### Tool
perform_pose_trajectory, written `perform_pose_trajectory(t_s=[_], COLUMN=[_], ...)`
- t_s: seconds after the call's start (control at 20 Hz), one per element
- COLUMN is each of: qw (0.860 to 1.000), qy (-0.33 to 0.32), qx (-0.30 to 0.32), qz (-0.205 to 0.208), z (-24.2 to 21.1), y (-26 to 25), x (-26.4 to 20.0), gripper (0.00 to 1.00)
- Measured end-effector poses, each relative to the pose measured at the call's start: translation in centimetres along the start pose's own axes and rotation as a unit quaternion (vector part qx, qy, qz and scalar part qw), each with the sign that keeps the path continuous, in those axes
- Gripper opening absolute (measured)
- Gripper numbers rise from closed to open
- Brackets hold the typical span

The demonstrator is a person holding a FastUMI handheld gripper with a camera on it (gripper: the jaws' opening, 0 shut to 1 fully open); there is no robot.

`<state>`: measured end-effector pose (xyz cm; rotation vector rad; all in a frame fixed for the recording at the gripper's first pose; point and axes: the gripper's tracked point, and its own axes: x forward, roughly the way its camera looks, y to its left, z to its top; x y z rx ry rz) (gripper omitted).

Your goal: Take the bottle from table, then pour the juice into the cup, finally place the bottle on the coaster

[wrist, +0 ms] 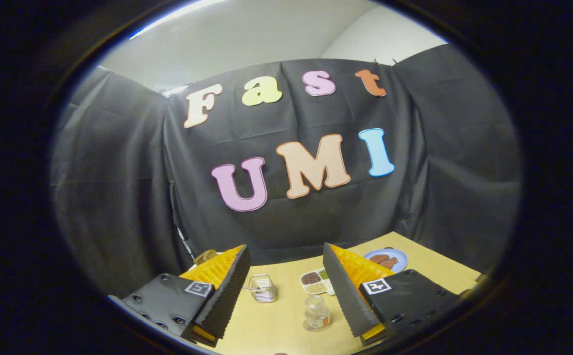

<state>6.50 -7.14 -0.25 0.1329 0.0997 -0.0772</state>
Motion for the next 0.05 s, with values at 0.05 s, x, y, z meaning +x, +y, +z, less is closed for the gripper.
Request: perform_pose_trajectory(t_s=[0.05], qw=[1.0], qy=[-0.002], qx=[0.001], qz=[-0.003], z=[0.24], y=[-0.59], x=[-0.1], gripper=[0.95])
